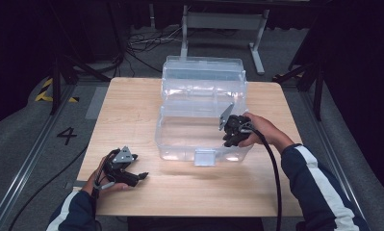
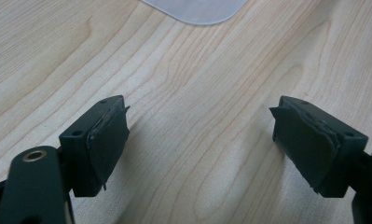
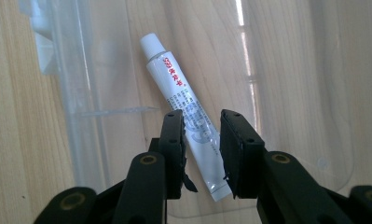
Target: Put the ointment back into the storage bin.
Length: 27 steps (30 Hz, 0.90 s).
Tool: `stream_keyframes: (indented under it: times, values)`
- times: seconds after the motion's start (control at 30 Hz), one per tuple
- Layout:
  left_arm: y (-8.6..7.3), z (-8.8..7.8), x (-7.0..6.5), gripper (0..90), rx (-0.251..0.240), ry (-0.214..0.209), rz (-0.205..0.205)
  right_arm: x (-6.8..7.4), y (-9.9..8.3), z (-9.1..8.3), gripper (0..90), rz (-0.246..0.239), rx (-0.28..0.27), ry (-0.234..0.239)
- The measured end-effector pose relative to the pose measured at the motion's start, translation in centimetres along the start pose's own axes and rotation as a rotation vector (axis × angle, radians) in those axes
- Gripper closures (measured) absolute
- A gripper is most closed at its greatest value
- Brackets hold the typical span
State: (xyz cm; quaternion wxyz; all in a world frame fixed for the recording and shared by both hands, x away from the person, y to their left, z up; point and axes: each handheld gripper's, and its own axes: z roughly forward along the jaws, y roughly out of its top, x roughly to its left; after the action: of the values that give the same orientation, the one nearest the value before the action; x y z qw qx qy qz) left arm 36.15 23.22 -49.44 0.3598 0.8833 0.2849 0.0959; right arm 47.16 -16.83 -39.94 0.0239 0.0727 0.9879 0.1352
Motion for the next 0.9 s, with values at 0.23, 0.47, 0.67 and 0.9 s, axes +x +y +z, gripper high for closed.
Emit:
stream_keyframes:
  times: [0.23,0.47,0.67,0.9]
  values:
    - [0.0,0.0,0.0,18.3,0.001,0.000,0.001,0.1,-0.4,-0.5,70.8,0.008,-0.044,-0.014]
    - [0.5,0.1,-0.2,18.5,0.029,0.019,-0.018,0.5,-1.1,-1.5,69.5,0.030,-0.122,-0.038]
    - [0.7,0.0,-0.2,21.2,0.046,0.030,-0.030,0.7,-2.2,-2.3,68.7,0.040,-0.185,-0.055]
    - [0.9,-0.1,-0.3,23.5,0.059,0.037,-0.036,1.1,-4.0,-3.3,67.2,0.072,-0.295,-0.092]
